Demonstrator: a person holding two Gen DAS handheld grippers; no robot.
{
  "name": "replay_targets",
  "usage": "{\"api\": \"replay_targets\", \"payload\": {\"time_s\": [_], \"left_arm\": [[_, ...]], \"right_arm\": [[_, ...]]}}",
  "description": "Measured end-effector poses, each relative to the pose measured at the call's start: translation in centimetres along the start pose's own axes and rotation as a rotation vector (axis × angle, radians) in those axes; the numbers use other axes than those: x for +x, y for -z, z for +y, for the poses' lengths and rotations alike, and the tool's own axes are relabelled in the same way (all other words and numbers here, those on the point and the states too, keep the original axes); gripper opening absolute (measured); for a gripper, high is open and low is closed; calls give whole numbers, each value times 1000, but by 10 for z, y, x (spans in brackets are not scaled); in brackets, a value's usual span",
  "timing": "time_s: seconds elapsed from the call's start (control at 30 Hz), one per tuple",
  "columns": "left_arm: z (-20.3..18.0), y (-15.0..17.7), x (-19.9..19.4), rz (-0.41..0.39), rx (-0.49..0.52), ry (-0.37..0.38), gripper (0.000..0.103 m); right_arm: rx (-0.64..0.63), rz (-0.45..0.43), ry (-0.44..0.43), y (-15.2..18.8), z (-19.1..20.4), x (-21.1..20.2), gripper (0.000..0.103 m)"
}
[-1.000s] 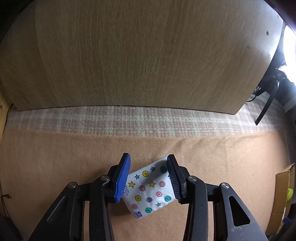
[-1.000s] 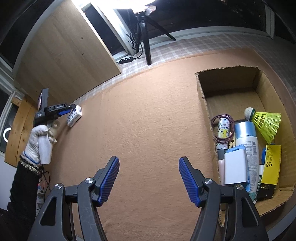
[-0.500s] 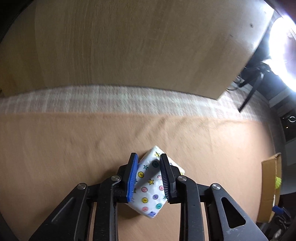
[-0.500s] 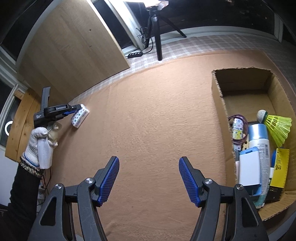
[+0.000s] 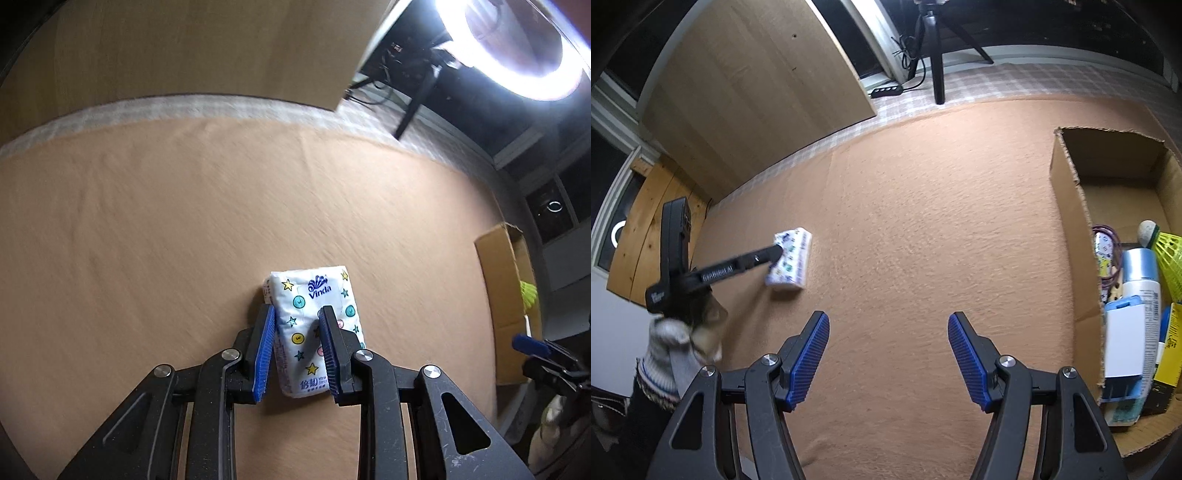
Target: Organize objects
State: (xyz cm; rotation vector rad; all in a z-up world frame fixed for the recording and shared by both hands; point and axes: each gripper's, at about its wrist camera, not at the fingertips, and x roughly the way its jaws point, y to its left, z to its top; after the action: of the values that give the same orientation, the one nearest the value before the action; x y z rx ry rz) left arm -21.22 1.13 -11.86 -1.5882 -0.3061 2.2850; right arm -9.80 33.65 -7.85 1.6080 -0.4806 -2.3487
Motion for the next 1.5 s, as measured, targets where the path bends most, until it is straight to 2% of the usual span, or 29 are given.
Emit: {"api": "replay_targets", "payload": {"time_s": [0.2, 0.3, 0.43, 0.47, 0.5, 0.57, 0.63, 0.87, 0.93, 0.97, 1.1, 1.27, 1.5], "left_arm": [[-28, 27, 2, -3, 0, 35, 27], [-55, 41, 8, 9, 49, 23, 27], [-72, 61, -3, 28, 91, 4, 27], [-77, 66, -5, 40, 112, 1, 34], [-82, 68, -2, 51, 129, -8, 47], [-87, 75, -4, 51, 156, -31, 62], [-90, 81, -5, 55, 182, -40, 62], [-87, 81, -3, 52, 156, -11, 60], [-89, 82, -4, 51, 162, -7, 58], [-89, 81, -4, 49, 162, -8, 53], [-88, 76, 0, 52, 147, -2, 43], [-89, 75, 2, 64, 151, 6, 41], [-93, 73, 4, 66, 149, 12, 36]], "right_arm": [[-11, 18, -28, 4, -1, 6, 63], [-8, 21, -40, 2, -3, 10, 63], [-30, 38, -57, -1, 0, 20, 63], [-33, 45, -65, -2, 2, 24, 63], [-34, 51, -73, -2, 2, 27, 63], [-38, 69, -95, -3, 7, 36, 63], [-44, 87, -107, -4, 10, 45, 63], [-37, 167, -161, -5, 20, 81, 63], [-39, 172, -161, -3, 24, 85, 63], [-40, 173, -160, -2, 25, 86, 62], [-45, 189, -165, 1, 31, 90, 51], [-59, 206, -181, 7, 41, 90, 37], [-54, 190, -168, 11, 44, 83, 32]]}}
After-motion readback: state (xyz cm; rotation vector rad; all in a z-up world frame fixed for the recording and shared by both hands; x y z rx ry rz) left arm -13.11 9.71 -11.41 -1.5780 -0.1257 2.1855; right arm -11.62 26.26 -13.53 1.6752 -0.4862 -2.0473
